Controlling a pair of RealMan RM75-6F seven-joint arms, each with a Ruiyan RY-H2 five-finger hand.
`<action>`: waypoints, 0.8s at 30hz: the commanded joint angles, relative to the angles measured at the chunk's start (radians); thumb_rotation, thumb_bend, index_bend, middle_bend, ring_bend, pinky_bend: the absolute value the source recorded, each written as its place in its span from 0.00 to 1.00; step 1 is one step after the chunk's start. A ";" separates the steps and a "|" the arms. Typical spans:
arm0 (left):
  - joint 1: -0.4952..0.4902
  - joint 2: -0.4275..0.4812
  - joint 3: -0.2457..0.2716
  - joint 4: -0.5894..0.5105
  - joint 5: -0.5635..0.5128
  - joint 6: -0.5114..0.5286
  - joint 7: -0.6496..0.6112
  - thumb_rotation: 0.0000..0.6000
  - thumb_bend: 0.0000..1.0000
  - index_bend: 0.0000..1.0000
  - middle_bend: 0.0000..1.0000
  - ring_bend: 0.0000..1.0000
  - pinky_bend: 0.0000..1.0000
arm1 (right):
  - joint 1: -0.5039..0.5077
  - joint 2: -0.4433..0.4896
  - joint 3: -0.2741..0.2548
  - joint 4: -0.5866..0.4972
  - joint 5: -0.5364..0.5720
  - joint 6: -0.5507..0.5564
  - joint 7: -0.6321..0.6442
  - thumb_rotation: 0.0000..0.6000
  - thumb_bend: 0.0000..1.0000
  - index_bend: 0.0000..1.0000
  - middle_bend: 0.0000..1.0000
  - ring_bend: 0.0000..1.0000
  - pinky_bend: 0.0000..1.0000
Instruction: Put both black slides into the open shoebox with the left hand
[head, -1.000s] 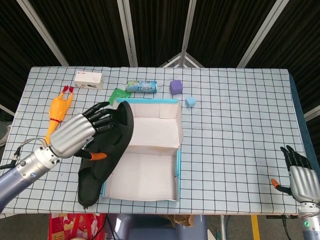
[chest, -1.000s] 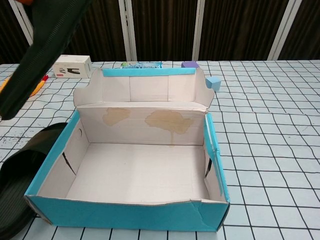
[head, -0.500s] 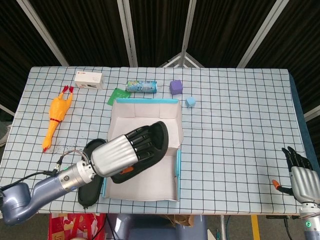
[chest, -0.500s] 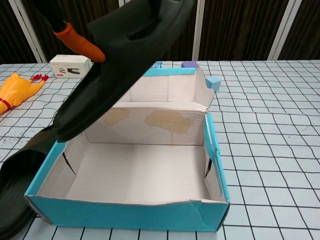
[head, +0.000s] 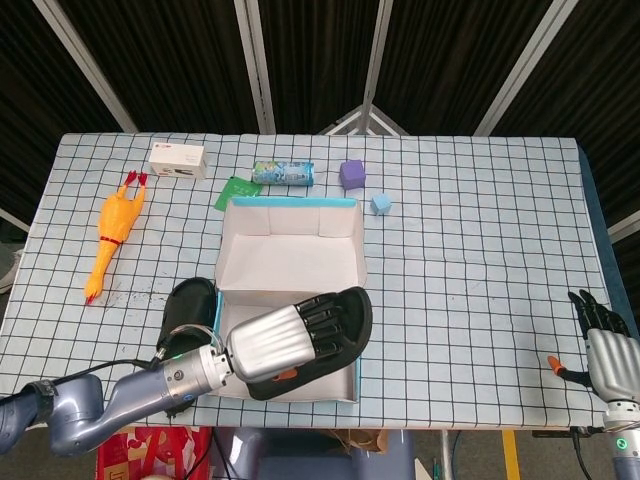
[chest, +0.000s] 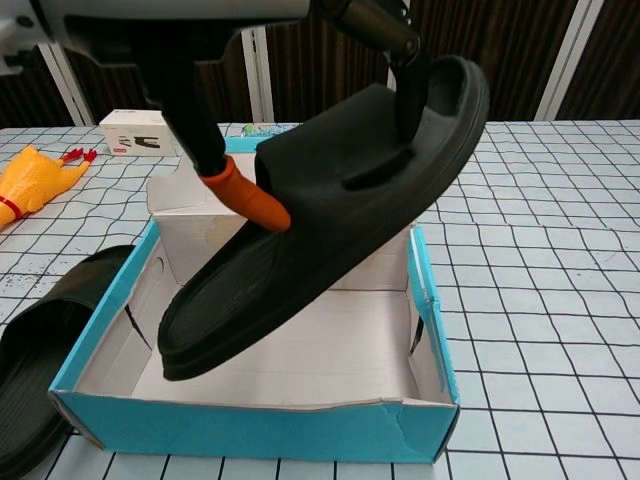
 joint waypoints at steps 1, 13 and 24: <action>-0.002 -0.003 0.008 -0.006 -0.019 -0.016 0.016 1.00 0.58 0.34 0.62 0.13 0.11 | 0.000 0.001 -0.001 -0.001 -0.001 -0.001 0.002 1.00 0.24 0.00 0.03 0.10 0.11; -0.024 -0.029 0.019 0.026 -0.097 -0.073 0.084 1.00 0.58 0.33 0.62 0.13 0.11 | 0.001 0.000 -0.002 0.004 0.006 -0.006 0.004 1.00 0.25 0.00 0.03 0.10 0.11; -0.033 -0.049 0.023 0.067 -0.111 -0.072 0.134 1.00 0.58 0.33 0.62 0.13 0.11 | 0.002 -0.001 -0.002 0.007 0.011 -0.009 0.003 1.00 0.25 0.00 0.03 0.10 0.11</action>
